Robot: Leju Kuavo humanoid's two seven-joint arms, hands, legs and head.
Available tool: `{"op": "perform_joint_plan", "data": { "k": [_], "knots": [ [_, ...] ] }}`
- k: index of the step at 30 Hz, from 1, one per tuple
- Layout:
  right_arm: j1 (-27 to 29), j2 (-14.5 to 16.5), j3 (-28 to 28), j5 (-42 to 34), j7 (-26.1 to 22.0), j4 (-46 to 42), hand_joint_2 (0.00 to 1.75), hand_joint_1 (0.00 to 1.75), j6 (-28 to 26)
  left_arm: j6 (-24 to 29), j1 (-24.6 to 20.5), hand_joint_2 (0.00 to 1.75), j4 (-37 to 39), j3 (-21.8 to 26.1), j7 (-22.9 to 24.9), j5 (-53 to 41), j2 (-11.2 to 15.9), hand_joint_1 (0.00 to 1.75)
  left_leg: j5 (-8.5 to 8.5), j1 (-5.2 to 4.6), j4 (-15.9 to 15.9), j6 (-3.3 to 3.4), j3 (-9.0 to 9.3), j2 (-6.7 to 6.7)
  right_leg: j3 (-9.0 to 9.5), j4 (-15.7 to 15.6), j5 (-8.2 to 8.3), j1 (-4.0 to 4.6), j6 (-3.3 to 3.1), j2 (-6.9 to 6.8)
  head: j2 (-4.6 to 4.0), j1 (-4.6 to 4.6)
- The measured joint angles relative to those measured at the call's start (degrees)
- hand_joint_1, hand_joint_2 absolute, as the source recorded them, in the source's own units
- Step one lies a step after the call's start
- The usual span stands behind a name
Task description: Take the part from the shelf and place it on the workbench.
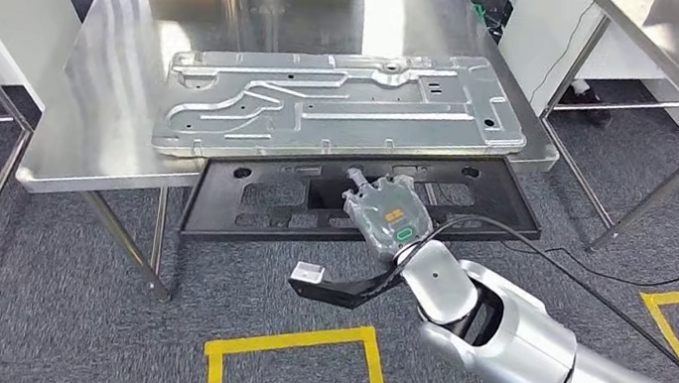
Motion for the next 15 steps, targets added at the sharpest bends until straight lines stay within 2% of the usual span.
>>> {"op": "perform_joint_plan", "data": {
  "k": [2, 3, 4, 5, 8, 9, 10, 12, 13, 14, 15],
  "knots": [
    [0.11, -0.27, 0.03, -0.06, -0.01, 0.0, 1.75, 1.75, 0.43, -0.02, 0.02, 1.75, 0.0, 0.0, 0.0, -0.05, -0.09, 0.0, -1.02, -0.18, 0.01, 0.44, 0.94, -0.13, -5.07, 6.44, -3.28, 0.18, 0.08, -0.03, -0.01, 0.01],
    [0.2, -0.44, 0.05, -0.1, -0.02, 0.0, 1.75, 1.75, 0.65, -0.02, 0.09, 1.75, 0.0, 0.0, 0.0, -0.05, -0.14, 0.0, -1.57, -0.28, 0.02, 0.5, 1.52, -0.26, -6.62, 7.5, -4.4, 0.25, 0.09, -0.03, -0.01, 0.01],
    [0.25, -0.61, 0.07, -0.11, -0.02, 0.0, 1.75, 1.75, 0.84, -0.02, 0.18, 1.75, 0.0, 0.0, 0.0, -0.05, -0.18, 0.0, -2.14, -0.37, 0.02, 0.48, 2.22, -0.41, -7.26, 6.72, -4.35, 0.28, 0.07, -0.03, -0.01, 0.01],
    [0.26, -0.74, 0.07, -0.12, -0.02, 0.0, 1.75, 1.75, 0.96, -0.02, 0.25, 1.75, 0.0, 0.0, 0.0, -0.04, -0.21, 0.0, -2.77, -0.43, 0.03, 0.41, 3.04, -0.53, -6.93, 4.05, -2.78, 0.32, -0.02, -0.03, -0.01, 0.02],
    [0.15, -0.99, 0.16, -0.13, -0.04, -0.01, 1.75, 1.75, 1.29, -0.03, 0.23, 1.75, -0.01, 0.0, 0.0, -0.01, -0.31, 0.0, -4.87, -0.69, 0.29, -0.24, 4.94, -0.68, -4.18, -7.4, 5.99, 0.71, -0.65, -0.1, -0.01, 0.02],
    [0.13, -1.03, 0.22, -0.14, -0.07, -0.02, 1.75, 1.75, 1.38, -0.05, 0.19, 1.75, -0.01, -0.01, 0.0, 0.02, -0.36, 0.0, -5.53, -0.8, 0.34, -0.58, 5.29, -0.69, -3.72, -9.35, 7.66, 0.89, -0.96, -0.08, -0.01, 0.0],
    [0.11, -1.03, 0.28, -0.14, -0.1, -0.03, 1.75, 1.75, 1.43, -0.07, 0.12, 1.75, -0.01, -0.01, 0.0, 0.05, -0.38, 0.0, -5.93, -0.91, 0.65, -0.91, 5.59, -0.7, -3.56, -10.13, 8.08, 1.0, -1.32, -0.08, -0.01, -0.01],
    [0.19, -1.05, 0.27, -0.11, -0.13, -0.07, 1.75, 1.75, 1.45, -0.11, 0.04, 1.75, -0.01, -0.02, 0.0, 0.09, -0.36, 0.0, -6.4, -0.89, 1.56, -1.43, 5.76, -0.59, -2.79, -10.07, 7.73, 0.83, -2.18, -0.04, 0.0, -0.01],
    [0.2, -1.07, 0.27, -0.09, -0.12, -0.08, 1.75, 1.75, 1.45, -0.11, -0.04, 1.75, -0.01, -0.02, 0.0, 0.09, -0.33, 0.0, -6.51, -0.82, 3.25, -1.64, 5.12, -0.45, -2.29, -10.13, 7.45, 0.67, -2.58, -0.06, 0.0, -0.02],
    [0.22, -1.08, 0.28, -0.07, -0.1, -0.09, 1.75, 1.75, 1.45, -0.12, -0.12, 1.75, -0.01, -0.02, 0.0, 0.09, -0.31, 0.0, -6.92, -0.66, 5.9, -1.95, 3.65, -0.31, -1.74, -10.17, 7.15, 0.52, -2.91, -0.05, 0.0, -0.05],
    [0.25, -1.08, 0.33, -0.04, -0.09, -0.09, 1.75, 1.75, 1.45, -0.12, -0.19, 1.75, -0.01, -0.02, 0.0, 0.09, -0.32, 0.0, -7.72, -0.43, 9.58, -2.32, 1.34, -0.16, -1.31, -10.2, 6.73, 0.47, -3.1, -0.04, -0.01, -0.07]
  ]
}}
